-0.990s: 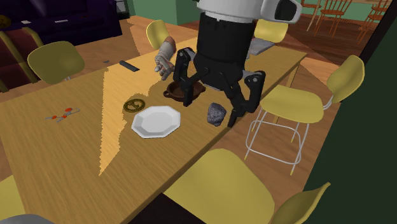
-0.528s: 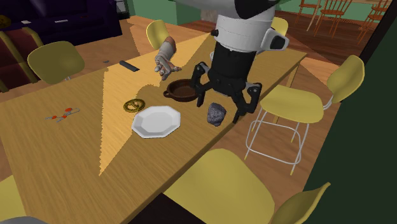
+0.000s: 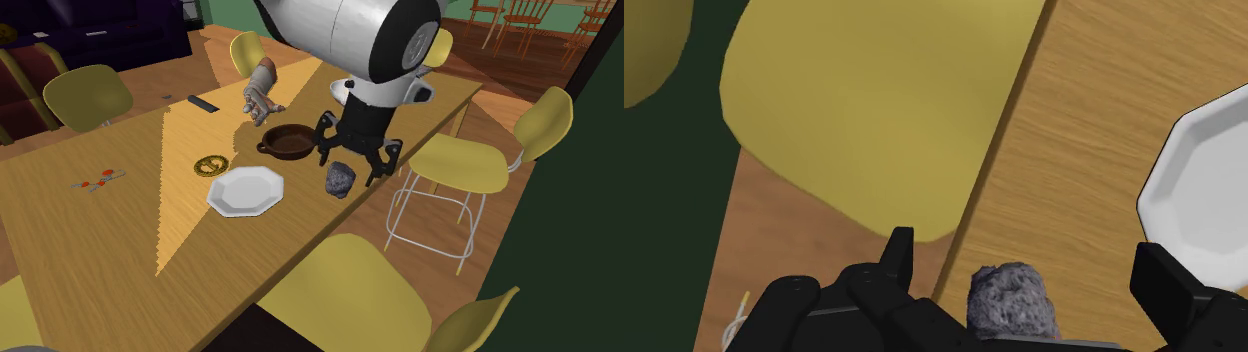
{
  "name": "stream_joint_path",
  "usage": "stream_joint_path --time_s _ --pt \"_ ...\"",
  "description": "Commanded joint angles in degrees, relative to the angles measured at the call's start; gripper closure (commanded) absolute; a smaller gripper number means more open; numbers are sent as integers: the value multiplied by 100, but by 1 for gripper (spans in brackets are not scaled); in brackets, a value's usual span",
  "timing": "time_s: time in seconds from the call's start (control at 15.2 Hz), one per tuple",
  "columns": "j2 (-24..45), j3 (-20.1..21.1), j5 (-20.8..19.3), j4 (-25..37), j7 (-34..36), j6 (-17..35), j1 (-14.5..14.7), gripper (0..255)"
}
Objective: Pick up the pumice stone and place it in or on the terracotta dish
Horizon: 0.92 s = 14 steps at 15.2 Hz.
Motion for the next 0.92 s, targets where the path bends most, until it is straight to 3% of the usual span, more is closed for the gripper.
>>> stream_joint_path --time_s 0.0,0.46,0.86 --pt "466 -13 189 246 -197 273 72 0" --pt "1849 64 829 1172 -822 860 201 0" --pt "2131 135 977 1046 -913 1270 249 0"
